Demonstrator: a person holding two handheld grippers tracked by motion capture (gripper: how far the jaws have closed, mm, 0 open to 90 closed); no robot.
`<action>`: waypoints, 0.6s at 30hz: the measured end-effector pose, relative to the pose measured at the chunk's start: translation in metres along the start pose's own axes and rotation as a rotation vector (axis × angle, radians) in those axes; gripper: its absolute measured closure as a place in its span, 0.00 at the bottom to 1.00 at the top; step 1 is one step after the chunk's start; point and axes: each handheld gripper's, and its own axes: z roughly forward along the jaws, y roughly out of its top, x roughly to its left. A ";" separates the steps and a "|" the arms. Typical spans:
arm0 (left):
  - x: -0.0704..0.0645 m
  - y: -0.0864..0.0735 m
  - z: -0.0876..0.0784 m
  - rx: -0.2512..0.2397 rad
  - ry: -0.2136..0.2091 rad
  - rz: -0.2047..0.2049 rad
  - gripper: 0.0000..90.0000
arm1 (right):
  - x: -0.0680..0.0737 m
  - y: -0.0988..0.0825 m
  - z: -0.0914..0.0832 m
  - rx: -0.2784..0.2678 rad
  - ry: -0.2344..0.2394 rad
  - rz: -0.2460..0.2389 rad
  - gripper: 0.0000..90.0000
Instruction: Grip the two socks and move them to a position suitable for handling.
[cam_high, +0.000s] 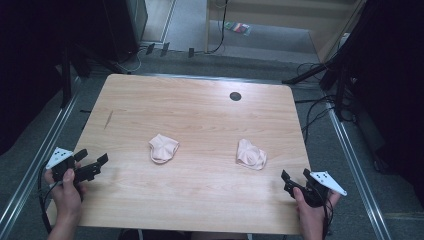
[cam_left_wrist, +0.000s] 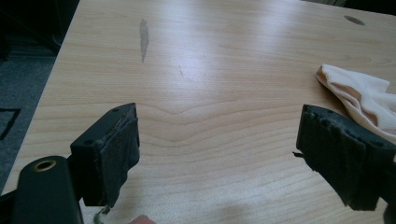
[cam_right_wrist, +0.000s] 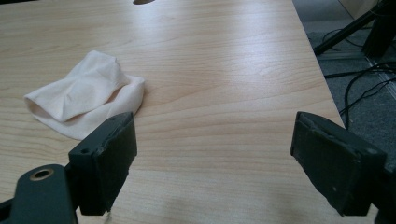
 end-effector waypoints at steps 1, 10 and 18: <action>0.000 0.000 0.000 -0.001 0.001 0.001 0.15 | 0.001 0.001 0.000 -0.006 0.000 -0.007 0.16; 0.000 0.000 0.001 -0.003 0.000 -0.004 0.15 | 0.015 0.011 -0.005 -0.041 0.032 0.023 0.16; 0.000 0.000 0.001 0.001 0.001 -0.003 0.15 | 0.046 0.021 -0.002 -0.033 0.069 -0.012 0.18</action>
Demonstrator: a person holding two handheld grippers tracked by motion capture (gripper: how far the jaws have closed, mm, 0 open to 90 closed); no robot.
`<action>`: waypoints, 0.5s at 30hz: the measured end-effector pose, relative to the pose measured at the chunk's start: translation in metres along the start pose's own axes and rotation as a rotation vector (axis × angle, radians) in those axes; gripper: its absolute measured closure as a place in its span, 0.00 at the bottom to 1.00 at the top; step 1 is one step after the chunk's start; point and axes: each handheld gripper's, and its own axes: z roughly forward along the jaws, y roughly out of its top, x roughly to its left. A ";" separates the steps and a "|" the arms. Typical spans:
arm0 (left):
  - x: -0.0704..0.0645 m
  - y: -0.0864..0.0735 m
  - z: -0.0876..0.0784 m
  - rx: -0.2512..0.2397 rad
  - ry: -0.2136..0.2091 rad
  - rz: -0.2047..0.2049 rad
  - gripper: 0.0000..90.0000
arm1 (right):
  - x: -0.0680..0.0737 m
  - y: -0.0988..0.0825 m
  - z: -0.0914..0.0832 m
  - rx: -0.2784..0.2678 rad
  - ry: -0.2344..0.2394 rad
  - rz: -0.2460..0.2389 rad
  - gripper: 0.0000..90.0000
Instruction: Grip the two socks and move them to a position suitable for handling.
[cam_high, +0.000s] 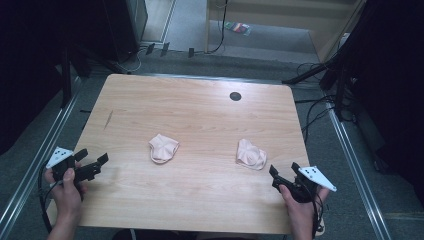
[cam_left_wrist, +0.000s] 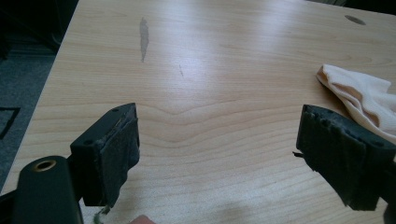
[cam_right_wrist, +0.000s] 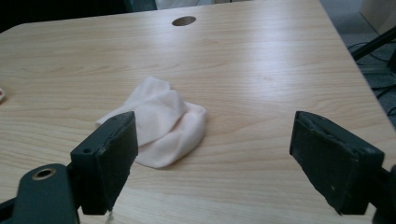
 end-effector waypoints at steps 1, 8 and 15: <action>0.000 0.000 0.000 -0.001 -0.001 0.000 0.15 | 0.004 0.001 0.001 -0.001 0.005 -0.004 0.19; -0.001 0.000 0.000 0.001 0.004 0.007 0.15 | 0.034 0.012 0.009 -0.004 0.039 -0.016 0.23; -0.001 0.000 0.000 0.001 0.002 0.005 0.16 | 0.072 0.020 0.026 0.018 0.114 -0.048 0.26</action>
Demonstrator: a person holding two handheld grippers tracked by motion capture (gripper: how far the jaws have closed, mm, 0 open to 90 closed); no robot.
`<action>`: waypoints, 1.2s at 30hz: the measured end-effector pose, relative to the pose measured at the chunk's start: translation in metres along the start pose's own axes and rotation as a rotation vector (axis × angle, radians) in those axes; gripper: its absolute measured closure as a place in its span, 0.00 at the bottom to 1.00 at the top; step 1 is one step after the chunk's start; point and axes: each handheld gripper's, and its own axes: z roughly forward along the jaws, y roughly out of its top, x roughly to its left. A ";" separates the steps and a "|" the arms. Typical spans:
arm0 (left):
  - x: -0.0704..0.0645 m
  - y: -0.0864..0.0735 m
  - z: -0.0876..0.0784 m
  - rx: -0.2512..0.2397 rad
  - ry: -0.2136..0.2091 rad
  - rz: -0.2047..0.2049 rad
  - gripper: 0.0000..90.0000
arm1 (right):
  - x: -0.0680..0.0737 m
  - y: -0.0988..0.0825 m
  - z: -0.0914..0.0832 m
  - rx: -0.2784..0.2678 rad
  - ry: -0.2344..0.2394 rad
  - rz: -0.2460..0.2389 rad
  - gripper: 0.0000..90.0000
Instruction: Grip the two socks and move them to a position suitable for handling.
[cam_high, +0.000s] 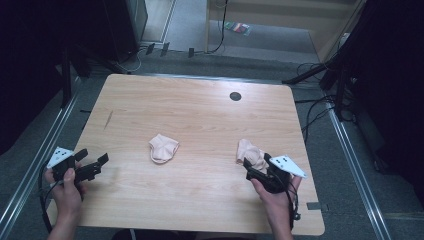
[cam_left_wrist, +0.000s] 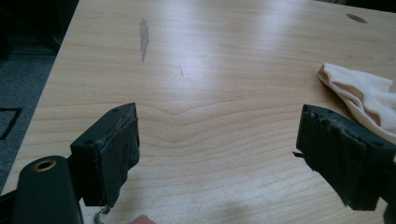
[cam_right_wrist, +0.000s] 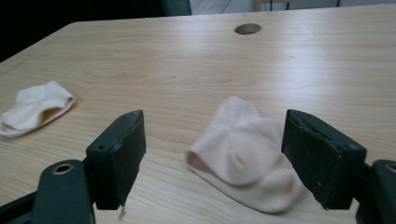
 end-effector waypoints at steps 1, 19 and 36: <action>0.000 0.000 0.000 0.000 0.000 0.000 0.16 | 0.000 0.000 0.000 0.000 0.000 0.000 0.26; -0.001 0.000 0.000 0.008 -0.001 0.007 0.16 | 0.137 0.009 0.097 0.126 0.279 -0.222 0.46; -0.002 0.000 0.001 0.015 -0.003 0.020 0.16 | 0.192 0.005 0.181 0.281 0.320 -0.332 0.40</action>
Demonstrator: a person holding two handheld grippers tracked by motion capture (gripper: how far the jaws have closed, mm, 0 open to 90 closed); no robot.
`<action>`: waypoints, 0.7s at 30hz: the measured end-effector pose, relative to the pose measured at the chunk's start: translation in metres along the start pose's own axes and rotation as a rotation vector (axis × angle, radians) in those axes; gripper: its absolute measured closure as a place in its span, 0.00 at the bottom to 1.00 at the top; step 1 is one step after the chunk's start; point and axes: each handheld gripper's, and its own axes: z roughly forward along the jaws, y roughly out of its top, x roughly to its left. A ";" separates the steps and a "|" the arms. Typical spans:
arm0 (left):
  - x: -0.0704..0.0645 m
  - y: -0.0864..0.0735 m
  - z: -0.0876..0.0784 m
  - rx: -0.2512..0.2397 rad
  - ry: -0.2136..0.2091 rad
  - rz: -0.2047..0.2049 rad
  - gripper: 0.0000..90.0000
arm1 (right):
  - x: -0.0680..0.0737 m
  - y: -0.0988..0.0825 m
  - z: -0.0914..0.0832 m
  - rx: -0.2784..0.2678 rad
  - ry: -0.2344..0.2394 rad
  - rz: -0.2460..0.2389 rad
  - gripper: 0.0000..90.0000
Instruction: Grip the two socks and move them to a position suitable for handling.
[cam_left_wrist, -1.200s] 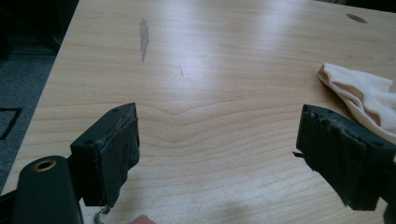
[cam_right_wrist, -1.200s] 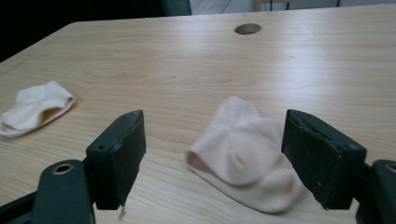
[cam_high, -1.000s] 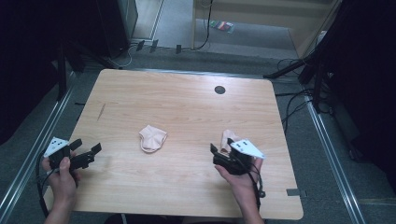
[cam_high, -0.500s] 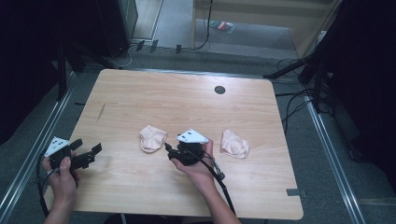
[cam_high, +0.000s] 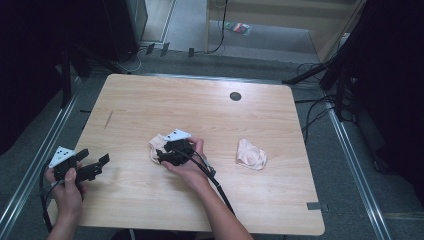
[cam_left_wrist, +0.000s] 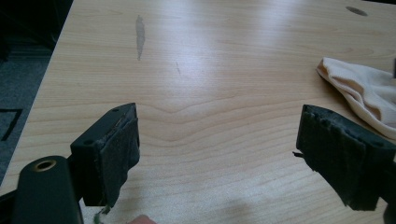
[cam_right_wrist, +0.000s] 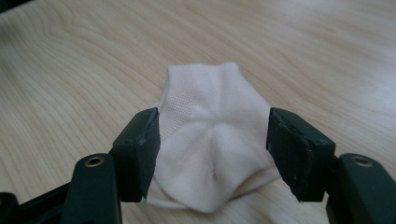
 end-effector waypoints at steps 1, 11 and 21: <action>0.000 0.000 0.000 0.001 0.000 0.001 0.16 | 0.000 0.000 0.005 0.019 -0.003 -0.001 0.40; -0.001 0.000 0.000 0.003 0.003 0.003 0.16 | 0.004 -0.007 0.013 0.028 -0.058 -0.024 0.62; 0.000 0.000 0.000 -0.006 0.002 -0.005 0.16 | -0.011 -0.005 0.001 -0.002 -0.064 0.063 0.90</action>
